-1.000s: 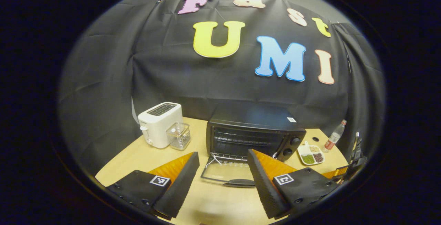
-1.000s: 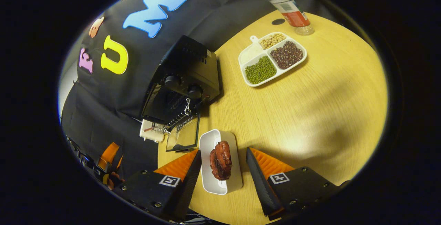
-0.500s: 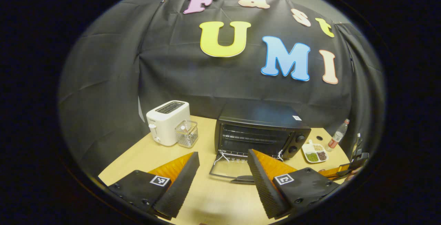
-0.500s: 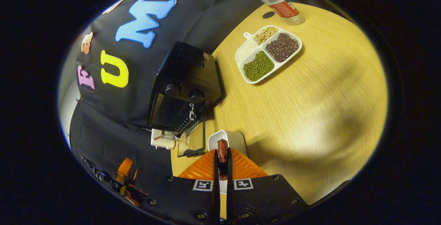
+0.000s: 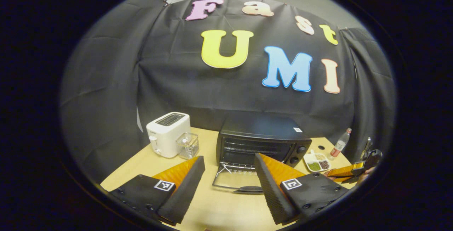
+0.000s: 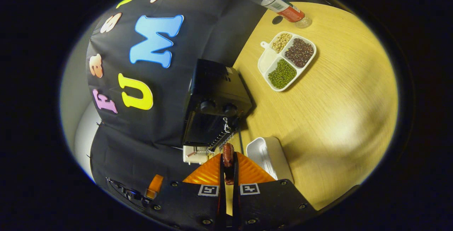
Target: Open the electric oven with the left hand, put the food in, and close the electric oven.
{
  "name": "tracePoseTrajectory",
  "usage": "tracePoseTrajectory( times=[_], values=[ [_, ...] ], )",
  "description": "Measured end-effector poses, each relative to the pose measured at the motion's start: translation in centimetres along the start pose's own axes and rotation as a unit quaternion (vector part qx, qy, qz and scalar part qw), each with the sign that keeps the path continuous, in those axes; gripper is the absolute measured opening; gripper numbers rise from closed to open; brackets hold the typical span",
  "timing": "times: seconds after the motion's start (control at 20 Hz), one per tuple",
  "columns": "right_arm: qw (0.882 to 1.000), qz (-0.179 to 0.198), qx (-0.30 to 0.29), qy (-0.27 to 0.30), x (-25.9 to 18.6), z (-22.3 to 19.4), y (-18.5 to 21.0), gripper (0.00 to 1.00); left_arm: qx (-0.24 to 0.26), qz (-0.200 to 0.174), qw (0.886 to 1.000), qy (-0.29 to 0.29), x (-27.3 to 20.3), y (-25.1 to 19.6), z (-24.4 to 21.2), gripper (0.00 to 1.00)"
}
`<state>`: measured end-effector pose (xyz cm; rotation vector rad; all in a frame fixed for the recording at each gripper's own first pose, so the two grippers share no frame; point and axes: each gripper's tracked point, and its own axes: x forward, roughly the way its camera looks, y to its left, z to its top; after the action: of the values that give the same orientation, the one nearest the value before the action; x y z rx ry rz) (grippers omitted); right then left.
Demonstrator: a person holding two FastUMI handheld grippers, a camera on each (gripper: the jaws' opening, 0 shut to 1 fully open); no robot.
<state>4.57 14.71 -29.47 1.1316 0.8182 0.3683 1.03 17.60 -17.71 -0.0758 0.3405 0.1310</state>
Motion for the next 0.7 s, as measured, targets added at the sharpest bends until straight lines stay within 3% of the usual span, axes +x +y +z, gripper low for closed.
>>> tracePoseTrajectory(
  times=[0.25, 0.3, 0.7],
  values=[
    [0.998, 0.054, 0.033, -0.014, 1.9, -0.8, 4.5, 0.07, 0.018, -0.025, 0.999, -0.037, -1.4, -0.4, 2.7, 0.92],
    [0.997, 0.059, 0.037, -0.016, 2.7, -1.0, 5.0, 0.07, 0.024, -0.028, 0.998, -0.042, -1.7, -0.2, 3.3, 0.97],
    [0.996, 0.065, 0.051, -0.031, 12.0, -2.7, 7.8, 0.08, 0.036, -0.046, 0.996, -0.072, -5.2, 1.9, 5.8, 0.94]
  ],
)
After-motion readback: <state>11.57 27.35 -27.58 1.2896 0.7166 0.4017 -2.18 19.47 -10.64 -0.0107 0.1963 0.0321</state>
